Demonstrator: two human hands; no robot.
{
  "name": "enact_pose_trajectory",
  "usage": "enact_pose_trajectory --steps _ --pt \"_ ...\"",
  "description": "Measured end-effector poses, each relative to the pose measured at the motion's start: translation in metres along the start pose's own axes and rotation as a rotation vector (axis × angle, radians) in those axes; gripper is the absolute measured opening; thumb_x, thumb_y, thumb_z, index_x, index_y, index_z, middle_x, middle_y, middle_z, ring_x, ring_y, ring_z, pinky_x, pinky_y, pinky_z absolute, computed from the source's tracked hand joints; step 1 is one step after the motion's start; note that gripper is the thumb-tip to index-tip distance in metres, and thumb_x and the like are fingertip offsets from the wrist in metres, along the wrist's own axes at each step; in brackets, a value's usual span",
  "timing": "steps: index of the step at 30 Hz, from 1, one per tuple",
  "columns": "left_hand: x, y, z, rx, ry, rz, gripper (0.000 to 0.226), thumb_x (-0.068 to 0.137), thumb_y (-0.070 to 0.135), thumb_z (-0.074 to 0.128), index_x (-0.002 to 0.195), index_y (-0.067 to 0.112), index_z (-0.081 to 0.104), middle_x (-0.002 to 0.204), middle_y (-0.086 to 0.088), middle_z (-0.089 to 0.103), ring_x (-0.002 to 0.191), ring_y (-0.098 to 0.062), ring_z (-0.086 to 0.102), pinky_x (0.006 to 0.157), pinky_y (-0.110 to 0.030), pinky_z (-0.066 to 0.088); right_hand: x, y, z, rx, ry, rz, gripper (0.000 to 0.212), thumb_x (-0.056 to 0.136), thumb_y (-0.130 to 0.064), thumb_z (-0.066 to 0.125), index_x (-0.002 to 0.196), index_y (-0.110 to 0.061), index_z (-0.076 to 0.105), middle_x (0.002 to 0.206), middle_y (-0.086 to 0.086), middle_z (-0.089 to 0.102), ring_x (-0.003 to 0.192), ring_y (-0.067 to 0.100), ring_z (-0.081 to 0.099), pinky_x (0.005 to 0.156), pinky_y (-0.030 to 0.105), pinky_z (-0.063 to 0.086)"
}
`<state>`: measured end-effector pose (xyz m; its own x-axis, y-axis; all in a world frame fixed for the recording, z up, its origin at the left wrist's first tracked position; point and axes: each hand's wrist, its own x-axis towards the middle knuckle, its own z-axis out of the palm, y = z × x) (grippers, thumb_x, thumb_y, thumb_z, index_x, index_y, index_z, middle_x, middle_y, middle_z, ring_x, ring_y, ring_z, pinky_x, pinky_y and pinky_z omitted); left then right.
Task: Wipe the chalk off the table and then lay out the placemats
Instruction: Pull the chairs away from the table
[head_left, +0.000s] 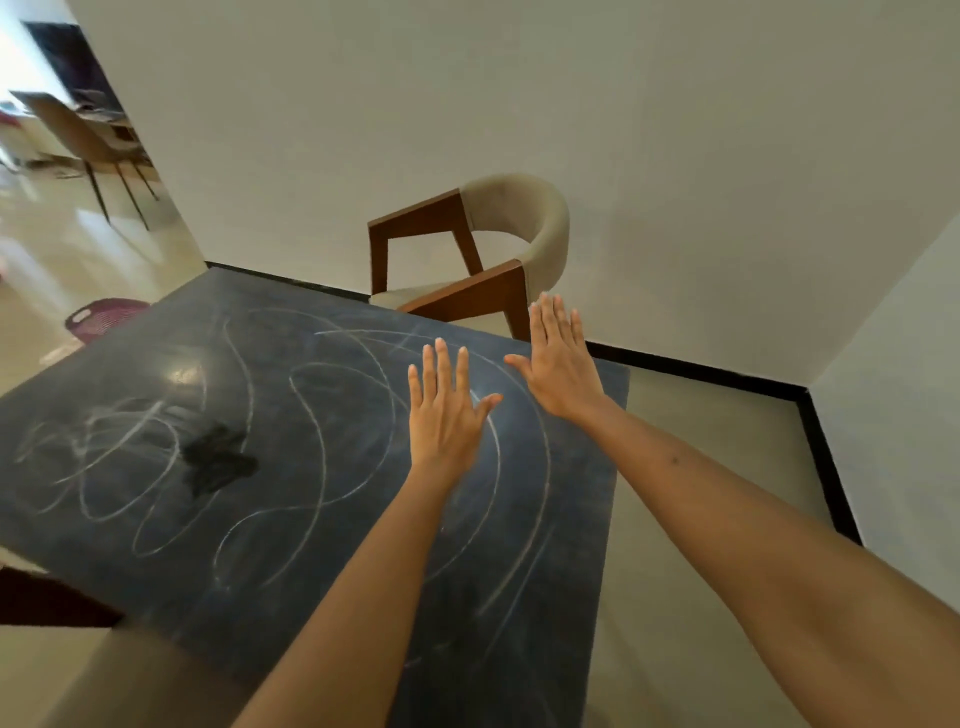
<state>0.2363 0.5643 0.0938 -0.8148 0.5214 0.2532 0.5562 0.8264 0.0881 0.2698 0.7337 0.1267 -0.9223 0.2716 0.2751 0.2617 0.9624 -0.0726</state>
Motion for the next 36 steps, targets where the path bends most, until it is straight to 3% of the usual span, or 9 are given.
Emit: enact_pose_trajectory --steps 5,17,22,30,36 --pt "0.031 0.023 0.012 0.016 -0.001 -0.069 0.084 0.085 0.065 -0.002 0.152 0.016 -0.003 0.159 -0.014 -0.011 0.146 -0.029 -0.014 0.12 -0.047 -0.002 0.033 0.033 0.01 0.026 0.0 -0.049 0.081 0.099 -0.052 0.032 0.152 -0.001 -0.002 0.161 0.018 -0.007 0.149 0.029 -0.011 0.121 0.042 -0.006" --pt "0.183 0.028 0.075 0.089 0.016 -0.289 0.079 0.091 0.063 0.008 0.153 0.014 0.002 0.159 -0.017 -0.006 0.147 -0.031 -0.011 0.12 -0.047 -0.002 0.221 0.095 0.084 0.079 -0.017 -0.272 0.08 0.1 -0.051 0.033 0.152 0.001 0.003 0.161 0.019 -0.002 0.149 0.029 -0.008 0.119 0.041 -0.008" --pt "0.267 0.026 0.095 0.089 0.041 -0.358 0.081 0.09 0.064 0.004 0.152 0.012 0.011 0.159 -0.019 0.005 0.147 -0.034 0.002 0.119 -0.049 0.005 0.305 0.115 0.11 0.098 -0.043 -0.343 0.079 0.1 -0.052 0.032 0.153 -0.002 0.002 0.161 0.016 -0.005 0.149 0.027 -0.011 0.12 0.041 -0.007" --pt "0.381 0.034 0.12 0.096 0.007 -0.432 0.082 0.088 0.063 -0.006 0.152 0.013 0.003 0.159 -0.019 0.001 0.147 -0.034 -0.001 0.119 -0.051 0.01 0.423 0.163 0.141 0.084 -0.112 -0.424 0.078 0.099 -0.053 0.028 0.153 -0.004 -0.002 0.161 0.014 -0.009 0.148 0.025 -0.015 0.119 0.039 -0.011" --pt "0.449 0.05 0.155 0.135 -0.074 -0.506 0.078 0.094 0.063 0.011 0.152 0.015 -0.008 0.159 -0.017 -0.013 0.146 -0.032 -0.014 0.119 -0.05 0.003 0.498 0.203 0.172 0.07 -0.165 -0.527 0.079 0.099 -0.054 0.027 0.152 -0.006 -0.005 0.161 0.013 -0.01 0.147 0.024 -0.017 0.118 0.039 -0.012"
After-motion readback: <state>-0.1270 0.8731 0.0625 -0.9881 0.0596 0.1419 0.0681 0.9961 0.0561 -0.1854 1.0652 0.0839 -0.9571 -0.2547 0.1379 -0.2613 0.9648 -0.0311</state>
